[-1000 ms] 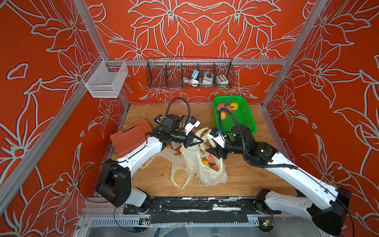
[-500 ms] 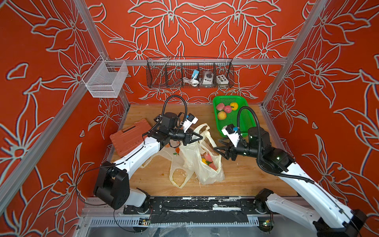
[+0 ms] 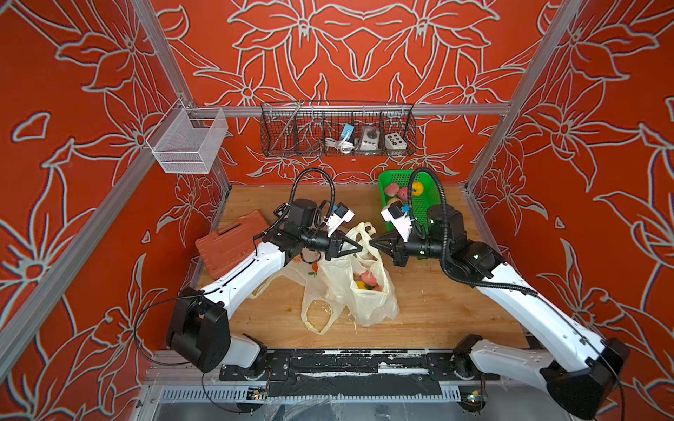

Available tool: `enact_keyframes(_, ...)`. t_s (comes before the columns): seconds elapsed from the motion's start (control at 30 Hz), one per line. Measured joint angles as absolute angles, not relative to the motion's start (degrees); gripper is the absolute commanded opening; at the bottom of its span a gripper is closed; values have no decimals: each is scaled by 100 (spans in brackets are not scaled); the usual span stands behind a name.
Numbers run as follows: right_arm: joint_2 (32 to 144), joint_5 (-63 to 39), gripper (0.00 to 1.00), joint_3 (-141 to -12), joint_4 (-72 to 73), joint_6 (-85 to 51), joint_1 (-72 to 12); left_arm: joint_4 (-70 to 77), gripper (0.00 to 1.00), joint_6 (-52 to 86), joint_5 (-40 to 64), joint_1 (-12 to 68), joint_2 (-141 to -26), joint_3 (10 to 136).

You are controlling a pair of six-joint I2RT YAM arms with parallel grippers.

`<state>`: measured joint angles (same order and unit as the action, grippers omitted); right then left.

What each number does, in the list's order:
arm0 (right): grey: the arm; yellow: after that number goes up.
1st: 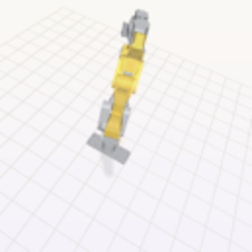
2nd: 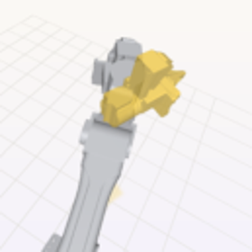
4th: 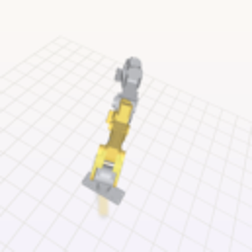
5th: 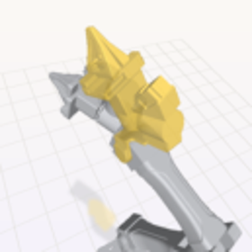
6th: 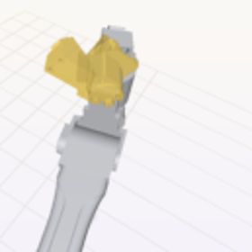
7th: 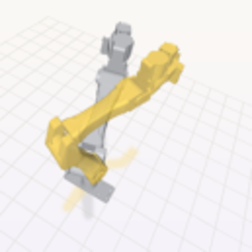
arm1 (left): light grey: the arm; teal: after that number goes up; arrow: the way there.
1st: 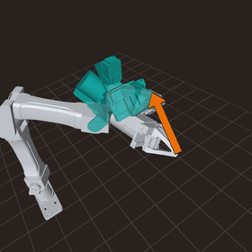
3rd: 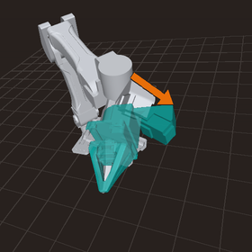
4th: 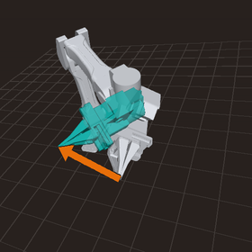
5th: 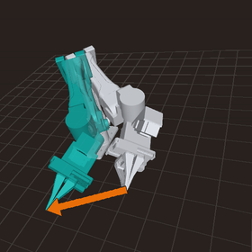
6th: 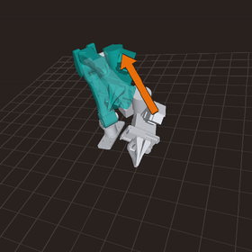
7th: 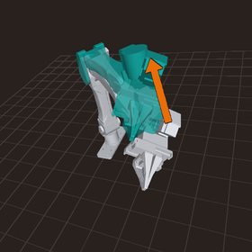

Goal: Place the peach into a plastic bag & tie a knot
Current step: Cross the plastic bag at the center of the board.

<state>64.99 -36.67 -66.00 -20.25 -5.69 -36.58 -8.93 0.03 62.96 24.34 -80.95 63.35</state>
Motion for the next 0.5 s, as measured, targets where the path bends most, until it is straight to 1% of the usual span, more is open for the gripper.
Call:
enact_keyframes(0.17, 6792, -3695, 1, -6862, -2047, -331, -3719, -897, 0, 5, 6383, 2486, -8095, 6431)
enact_keyframes(0.2, 6818, -3691, 6, -6862, -2058, -318, -3728, -897, 0, 5, 6394, 2486, -8095, 6431)
enact_keyframes(0.23, 6838, -3669, 16, -6862, -2086, -311, -3730, -897, 0, 8, 6399, 2486, -8095, 6431)
enact_keyframes(0.27, 6858, -3607, 21, -6862, -2117, -298, -3730, -899, 0, 8, 6399, 2486, -8095, 6431)
enact_keyframes(0.3, 6862, -3577, 23, -6862, -2134, -261, -3730, -899, 0, 8, 6399, 2486, -8095, 6431)
enact_keyframes(0.37, 6862, -3433, 32, -6869, -2198, -235, -3730, -899, 0, 5, 6401, 2486, -8095, 6431)
enact_keyframes(0.43, 6864, -3306, 36, -6893, -2281, -200, -3730, -899, 0, 1, 6401, 2486, -8095, 6431)
enact_keyframes(0.5, 6888, -3188, 43, -6960, -2414, -178, -3730, -899, 0, -1, 6414, 2486, -8095, 6431)
